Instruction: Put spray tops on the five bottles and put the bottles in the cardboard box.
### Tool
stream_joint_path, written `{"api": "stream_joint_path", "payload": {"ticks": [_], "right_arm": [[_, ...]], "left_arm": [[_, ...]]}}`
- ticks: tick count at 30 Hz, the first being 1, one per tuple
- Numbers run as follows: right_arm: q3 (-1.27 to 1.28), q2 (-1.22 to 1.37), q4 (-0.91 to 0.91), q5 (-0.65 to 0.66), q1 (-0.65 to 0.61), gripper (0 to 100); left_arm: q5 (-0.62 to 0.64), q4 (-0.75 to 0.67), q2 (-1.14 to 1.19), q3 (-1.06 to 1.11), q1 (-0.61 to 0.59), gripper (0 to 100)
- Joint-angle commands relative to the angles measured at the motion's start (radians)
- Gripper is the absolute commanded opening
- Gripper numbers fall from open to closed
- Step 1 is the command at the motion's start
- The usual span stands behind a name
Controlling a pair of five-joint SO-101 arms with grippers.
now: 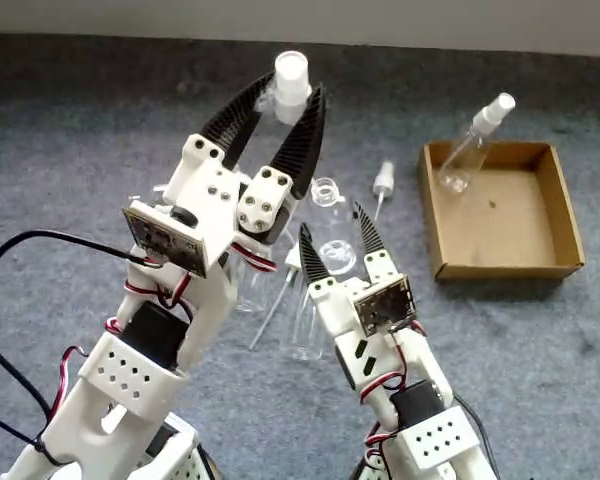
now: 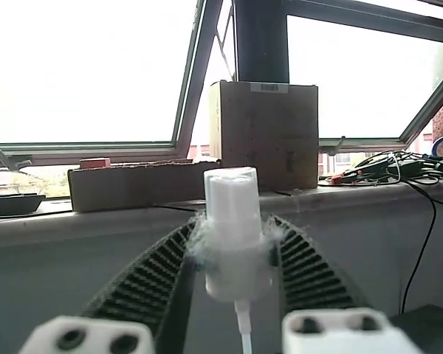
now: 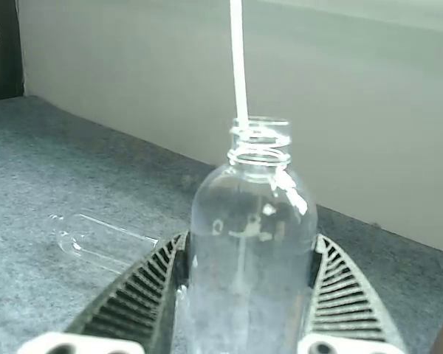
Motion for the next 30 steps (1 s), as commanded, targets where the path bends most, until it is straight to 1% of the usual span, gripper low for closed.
{"api": "stream_joint_path", "payload": {"ticks": [1,8,15,17,20,22,26,30], "right_arm": [[0.124,-0.004,0.001,0.008,-0.008,16.3],[0.124,-0.002,0.002,0.008,-0.008,16.3],[0.124,-0.002,0.002,0.006,-0.008,16.3],[0.124,-0.002,0.002,0.006,-0.008,16.3],[0.124,-0.007,0.002,0.006,-0.008,16.3],[0.124,-0.007,0.002,0.006,-0.008,16.3],[0.124,-0.008,0.002,0.005,-0.01,16.3],[0.124,-0.008,0.001,0.005,-0.01,16.3]], "left_arm": [[-0.003,-0.021,-0.007,0.094,0.036,1],[-0.003,-0.021,-0.007,0.217,0.122,1],[-0.003,-0.023,-0.007,0.295,0.122,1],[0.002,-0.052,-0.007,0.317,0.122,1],[0.117,-0.169,-0.007,0.371,0.117,1],[0.178,-0.238,-0.007,0.4,0.09,1],[0.204,-0.267,-0.007,0.441,0.051,1],[0.204,-0.267,-0.007,0.466,0.073,1]]}}
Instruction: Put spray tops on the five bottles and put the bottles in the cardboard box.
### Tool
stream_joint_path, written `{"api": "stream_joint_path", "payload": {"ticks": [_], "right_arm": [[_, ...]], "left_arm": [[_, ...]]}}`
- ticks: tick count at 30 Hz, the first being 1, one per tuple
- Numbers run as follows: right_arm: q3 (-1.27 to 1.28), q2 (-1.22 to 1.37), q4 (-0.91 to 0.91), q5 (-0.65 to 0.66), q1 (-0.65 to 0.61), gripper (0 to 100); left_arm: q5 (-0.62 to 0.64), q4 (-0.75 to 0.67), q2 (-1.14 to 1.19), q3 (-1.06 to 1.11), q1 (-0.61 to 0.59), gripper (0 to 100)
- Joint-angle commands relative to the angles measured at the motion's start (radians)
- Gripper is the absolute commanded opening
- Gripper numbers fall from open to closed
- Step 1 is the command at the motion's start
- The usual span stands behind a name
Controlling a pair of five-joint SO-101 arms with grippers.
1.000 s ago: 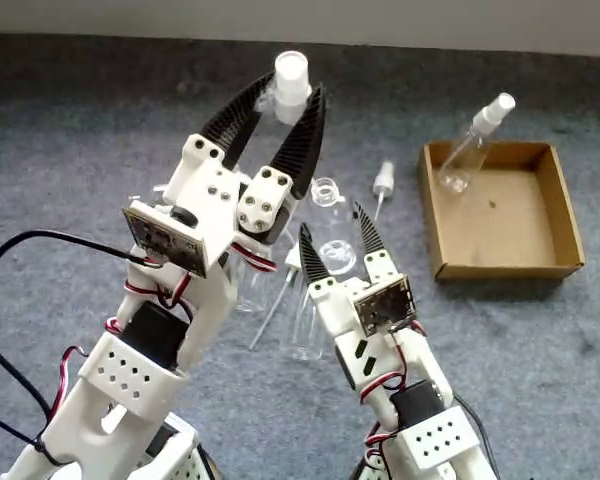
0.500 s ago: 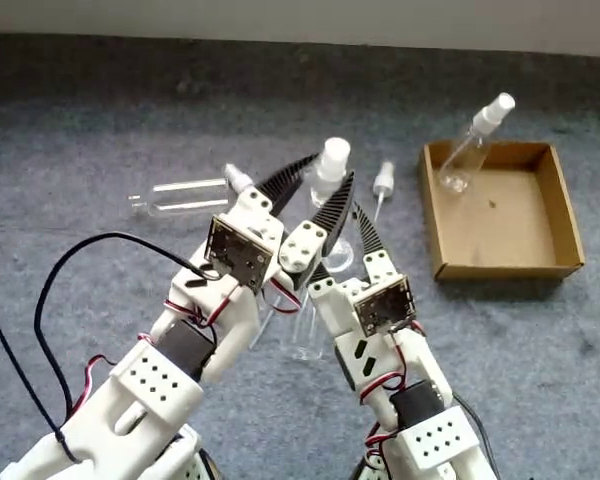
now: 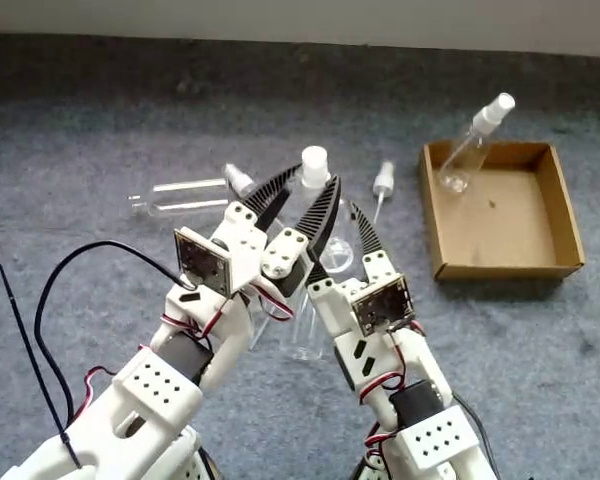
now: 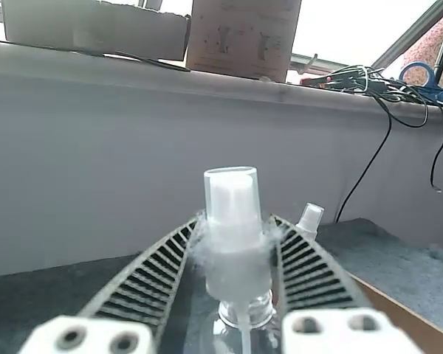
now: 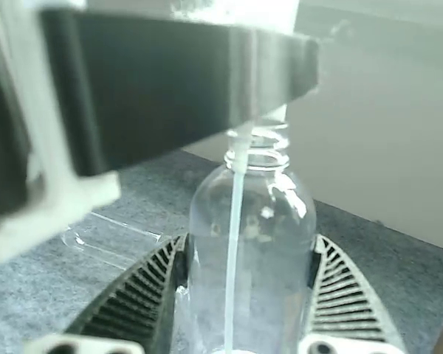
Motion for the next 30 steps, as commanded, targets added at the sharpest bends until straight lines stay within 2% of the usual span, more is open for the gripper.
{"api": "stream_joint_path", "payload": {"ticks": [1,17,19,25,30], "right_arm": [[0.124,-0.01,-0.001,0.003,-0.007,16.3],[0.119,-0.01,-0.001,0.003,-0.005,16.3],[0.117,-0.01,-0.001,0.003,-0.001,16.3],[0.119,-0.01,-0.001,0.005,0.047,16.3],[0.122,-0.01,-0.001,0.005,0.048,16.3]], "left_arm": [[0.017,-0.02,-0.007,0.004,0.015,1],[0.011,-0.018,-0.008,0.016,0.038,1],[0.008,0.021,-0.008,0.001,0.039,1],[-0.014,0.284,-0.012,-0.116,0.068,1],[-0.015,0.308,-0.015,-0.127,0.07,1]]}}
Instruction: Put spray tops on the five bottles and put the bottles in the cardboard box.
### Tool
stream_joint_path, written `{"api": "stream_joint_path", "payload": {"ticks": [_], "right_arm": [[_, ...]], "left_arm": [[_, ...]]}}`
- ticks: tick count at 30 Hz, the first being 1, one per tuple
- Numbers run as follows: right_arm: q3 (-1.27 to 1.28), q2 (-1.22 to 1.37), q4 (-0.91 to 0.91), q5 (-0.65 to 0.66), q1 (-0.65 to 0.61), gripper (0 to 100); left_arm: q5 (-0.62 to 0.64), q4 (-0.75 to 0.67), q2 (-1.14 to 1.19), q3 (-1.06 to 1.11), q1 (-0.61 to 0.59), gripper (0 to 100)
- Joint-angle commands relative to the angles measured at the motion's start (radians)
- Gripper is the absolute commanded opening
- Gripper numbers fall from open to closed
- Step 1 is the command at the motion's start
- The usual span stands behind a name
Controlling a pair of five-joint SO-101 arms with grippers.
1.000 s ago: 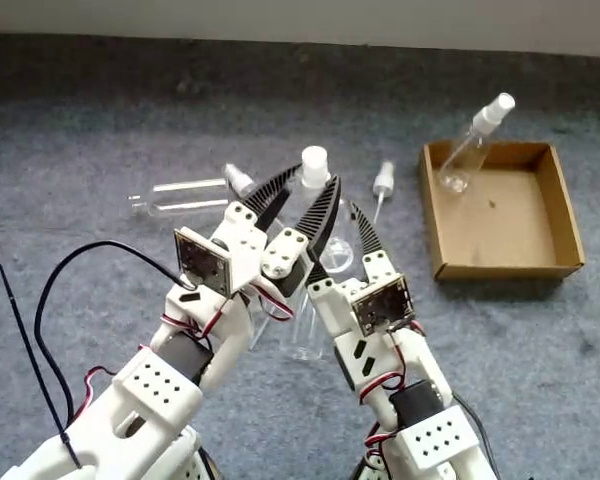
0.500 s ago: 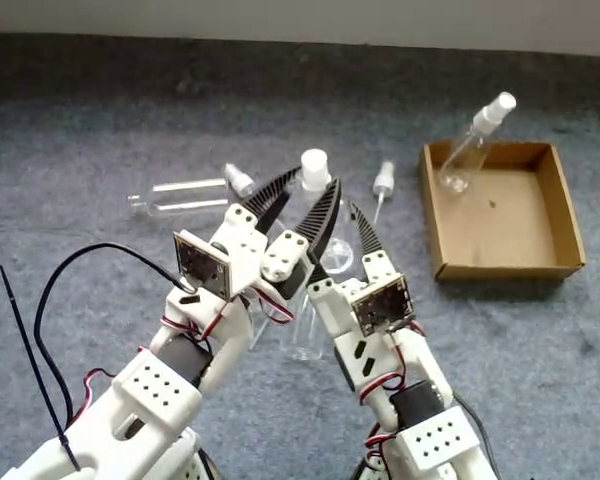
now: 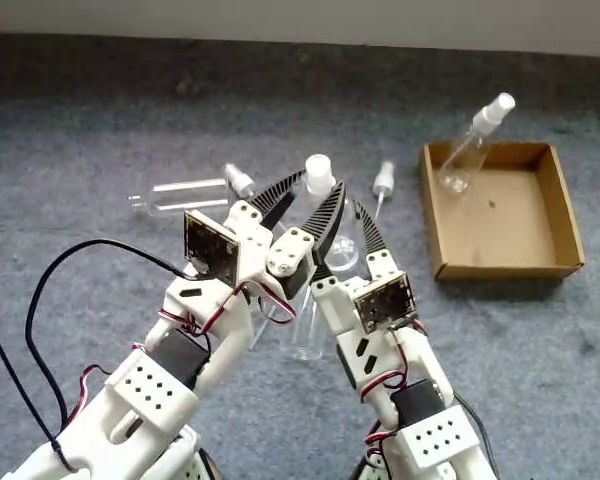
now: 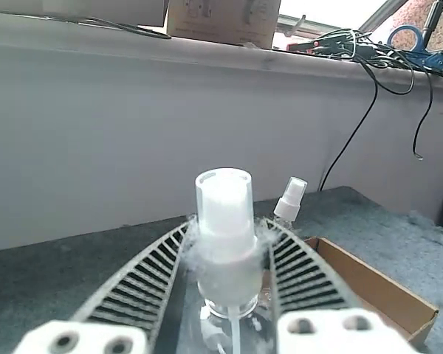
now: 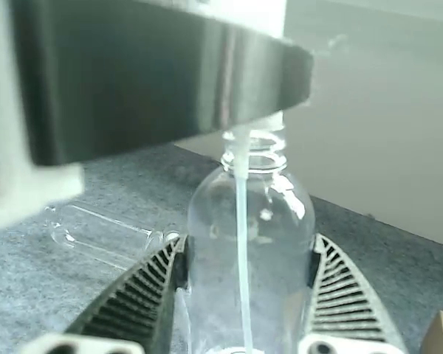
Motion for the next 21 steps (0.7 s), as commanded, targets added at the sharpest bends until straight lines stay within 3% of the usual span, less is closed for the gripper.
{"api": "stream_joint_path", "payload": {"ticks": [1,21], "right_arm": [[0.12,-0.012,-0.002,0.003,0.025,16.3],[0.122,-0.008,0.021,0.003,0.025,16.3]], "left_arm": [[-0.017,0.034,0.001,-0.036,0.03,1],[-0.077,0.083,0.008,-0.13,0.058,1]]}}
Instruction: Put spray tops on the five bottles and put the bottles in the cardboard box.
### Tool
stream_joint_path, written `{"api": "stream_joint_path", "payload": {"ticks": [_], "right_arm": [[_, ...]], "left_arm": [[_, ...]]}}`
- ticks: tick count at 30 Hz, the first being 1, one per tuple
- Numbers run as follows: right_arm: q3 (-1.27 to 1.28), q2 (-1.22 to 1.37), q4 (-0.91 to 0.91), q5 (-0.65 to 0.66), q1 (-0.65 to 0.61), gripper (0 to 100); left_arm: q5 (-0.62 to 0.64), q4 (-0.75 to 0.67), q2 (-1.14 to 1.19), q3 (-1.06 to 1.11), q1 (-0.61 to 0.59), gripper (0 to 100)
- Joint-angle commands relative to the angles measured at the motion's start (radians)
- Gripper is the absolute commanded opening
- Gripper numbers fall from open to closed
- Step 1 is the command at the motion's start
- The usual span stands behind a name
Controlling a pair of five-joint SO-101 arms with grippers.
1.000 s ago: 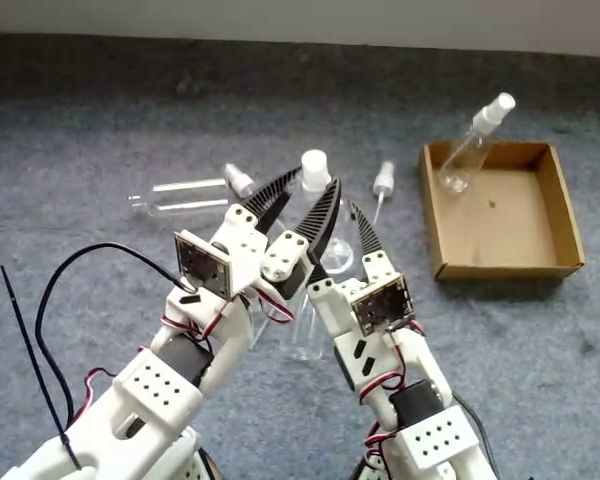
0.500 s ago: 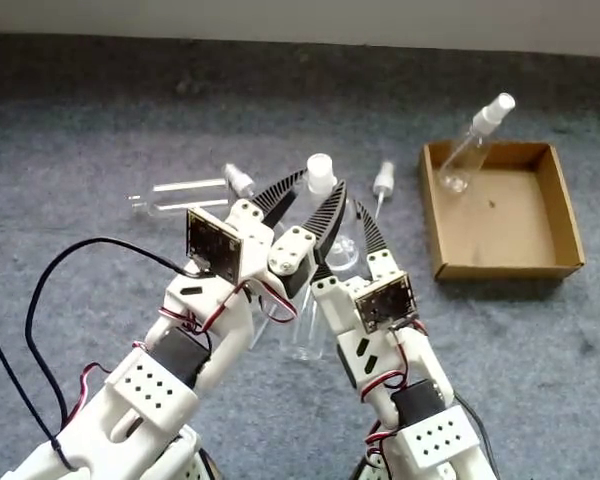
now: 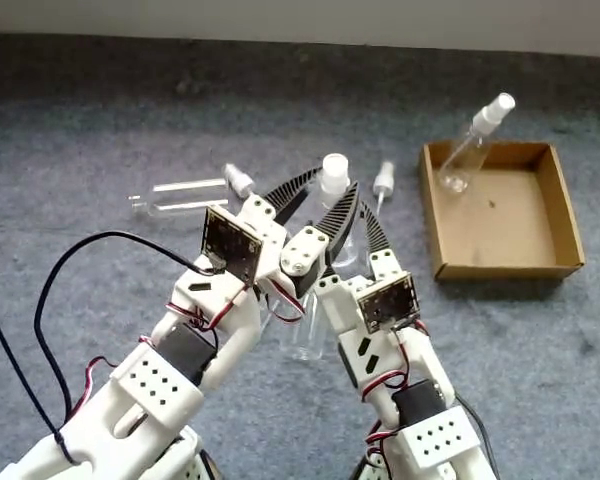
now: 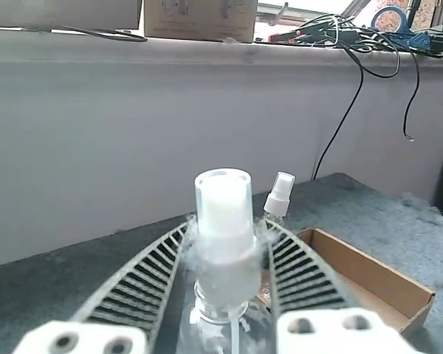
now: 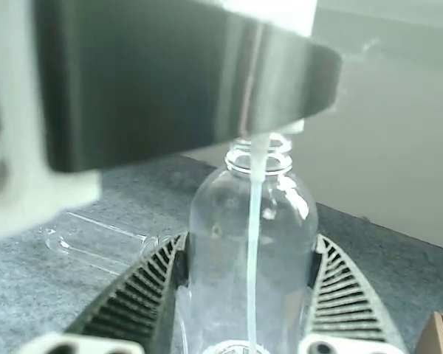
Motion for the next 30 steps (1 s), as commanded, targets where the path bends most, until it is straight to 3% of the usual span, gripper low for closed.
{"api": "stream_joint_path", "payload": {"ticks": [1,18,22,30], "right_arm": [[0.122,-0.008,0.044,0.006,0.018,16.3],[0.119,-0.01,0.012,0.011,0.019,16.3],[0.117,-0.01,0.012,0.012,0.019,16.3],[0.117,-0.01,0.015,0.012,0.019,16.3]], "left_arm": [[-0.005,0.08,-0.007,-0.053,0.021,1],[-0.009,0.173,-0.007,-0.053,0.001,1],[-0.08,0.249,-0.007,-0.053,0.001,1],[-0.087,0.255,-0.007,-0.05,-0.007,1]]}}
